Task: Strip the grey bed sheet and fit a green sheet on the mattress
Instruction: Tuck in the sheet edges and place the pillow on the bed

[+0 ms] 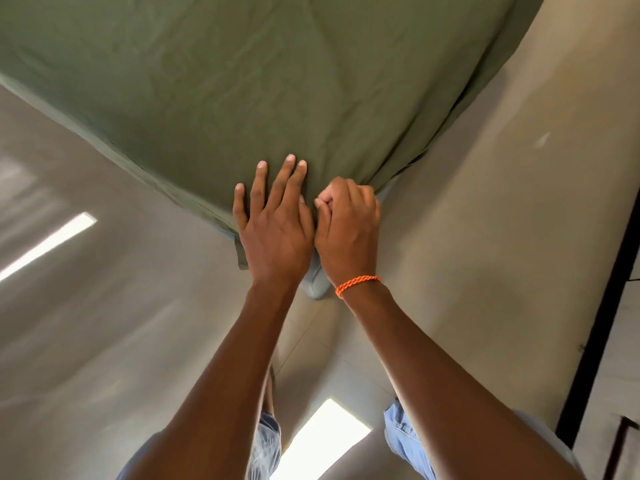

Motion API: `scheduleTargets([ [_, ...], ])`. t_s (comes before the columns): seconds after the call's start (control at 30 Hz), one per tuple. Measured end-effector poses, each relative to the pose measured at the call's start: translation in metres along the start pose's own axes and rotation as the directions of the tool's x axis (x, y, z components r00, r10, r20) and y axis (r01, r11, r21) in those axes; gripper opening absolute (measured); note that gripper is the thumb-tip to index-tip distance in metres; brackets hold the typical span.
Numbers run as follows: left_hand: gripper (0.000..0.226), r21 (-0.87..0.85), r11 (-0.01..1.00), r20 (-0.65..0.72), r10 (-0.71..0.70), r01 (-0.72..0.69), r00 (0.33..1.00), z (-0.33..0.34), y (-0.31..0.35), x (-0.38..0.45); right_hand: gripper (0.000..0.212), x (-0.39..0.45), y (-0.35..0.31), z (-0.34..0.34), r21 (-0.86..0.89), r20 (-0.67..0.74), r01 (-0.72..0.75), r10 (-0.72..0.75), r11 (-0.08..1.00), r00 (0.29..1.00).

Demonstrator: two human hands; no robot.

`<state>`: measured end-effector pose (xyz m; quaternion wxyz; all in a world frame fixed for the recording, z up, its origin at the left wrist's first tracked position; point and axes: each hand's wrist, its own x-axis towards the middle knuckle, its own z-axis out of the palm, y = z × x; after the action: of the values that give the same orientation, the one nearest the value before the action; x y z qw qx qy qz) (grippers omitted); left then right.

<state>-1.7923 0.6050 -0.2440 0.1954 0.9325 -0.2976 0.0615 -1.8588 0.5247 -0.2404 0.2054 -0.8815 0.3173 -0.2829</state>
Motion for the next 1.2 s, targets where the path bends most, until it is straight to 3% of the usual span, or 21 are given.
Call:
scheduleTargets([
  [0.13, 0.041, -0.107, 0.987, -0.107, -0.133, 0.121, 0.985, -0.007, 0.037, 0.016, 0.015, 0.018, 0.027, -0.002, 0.059, -0.100, 0.105, -0.099, 0.993, 0.990],
  [0.2, 0.034, -0.199, 0.978, -0.107, -0.082, 0.059, 0.991, -0.010, 0.059, 0.027, 0.016, 0.023, 0.043, -0.001, 0.074, -0.204, -0.015, 0.030, 0.997, 0.978],
  [0.23, 0.034, -0.274, 0.962, -0.064, -0.027, 0.009, 0.998, -0.010, 0.073, 0.032, 0.023, 0.028, 0.049, -0.003, 0.122, -0.258, -0.146, 0.174, 0.982, 0.950],
  [0.3, 0.034, -0.372, 0.926, 0.010, 0.076, -0.067, 0.997, -0.010, 0.097, 0.034, 0.049, 0.037, 0.058, -0.004, 0.373, -0.224, -0.393, 0.492, 0.841, 0.841],
  [0.33, 0.032, -0.354, 0.931, 0.025, 0.101, -0.086, 0.995, -0.009, 0.105, 0.030, 0.062, 0.042, 0.059, -0.004, 0.509, -0.111, -0.485, 0.613, 0.711, 0.782],
  [0.4, 0.028, -0.273, 0.960, 0.040, 0.076, -0.062, 0.996, -0.004, 0.110, 0.019, 0.076, 0.055, 0.068, -0.012, 0.650, 0.109, -0.594, 0.715, 0.474, 0.691],
  [0.5, 0.036, -0.211, 0.977, 0.101, 0.060, -0.038, 0.993, -0.002, 0.107, -0.002, 0.061, 0.065, 0.079, -0.036, 0.664, 0.234, -0.621, 0.672, 0.417, 0.703],
  [0.67, 0.043, -0.146, 0.988, 0.264, 0.077, -0.039, 0.962, -0.014, 0.133, -0.017, 0.023, 0.096, 0.079, -0.050, 0.630, 0.226, -0.594, 0.614, 0.500, 0.756],
  [0.77, 0.064, -0.087, 0.992, 0.351, -0.057, 0.093, 0.935, -0.013, 0.151, -0.015, 0.022, 0.112, 0.071, -0.046, 0.547, 0.230, -0.514, 0.472, 0.661, 0.851],
  [0.83, 0.074, -0.047, 0.993, 0.377, -0.086, 0.111, 0.922, -0.011, 0.163, -0.013, 0.023, 0.120, 0.074, -0.054, 0.418, 0.266, -0.332, 0.236, 0.846, 0.935],
  [0.9, 0.075, -0.012, 0.992, 0.393, -0.108, 0.122, 0.913, -0.007, 0.174, -0.008, 0.018, 0.127, 0.087, -0.067, 0.245, 0.322, -0.129, 0.045, 0.961, 0.946],
  [1.0, 0.073, 0.080, 0.970, 0.410, -0.243, 0.230, 0.879, -0.005, 0.187, 0.011, 0.028, 0.138, 0.116, -0.088, 0.086, 0.423, 0.159, -0.181, 0.983, 0.888],
  [1.1, 0.071, 0.153, 0.949, 0.412, -0.314, 0.274, 0.855, -0.004, 0.196, 0.026, 0.044, 0.155, 0.142, -0.100, 0.055, 0.573, 0.395, -0.353, 0.917, 0.740],
  [1.2, 0.069, 0.170, 0.928, 0.417, -0.372, 0.331, 0.829, -0.007, 0.203, 0.032, 0.058, 0.168, 0.151, -0.101, -0.005, 0.693, 0.561, -0.401, 0.828, 0.599],
])
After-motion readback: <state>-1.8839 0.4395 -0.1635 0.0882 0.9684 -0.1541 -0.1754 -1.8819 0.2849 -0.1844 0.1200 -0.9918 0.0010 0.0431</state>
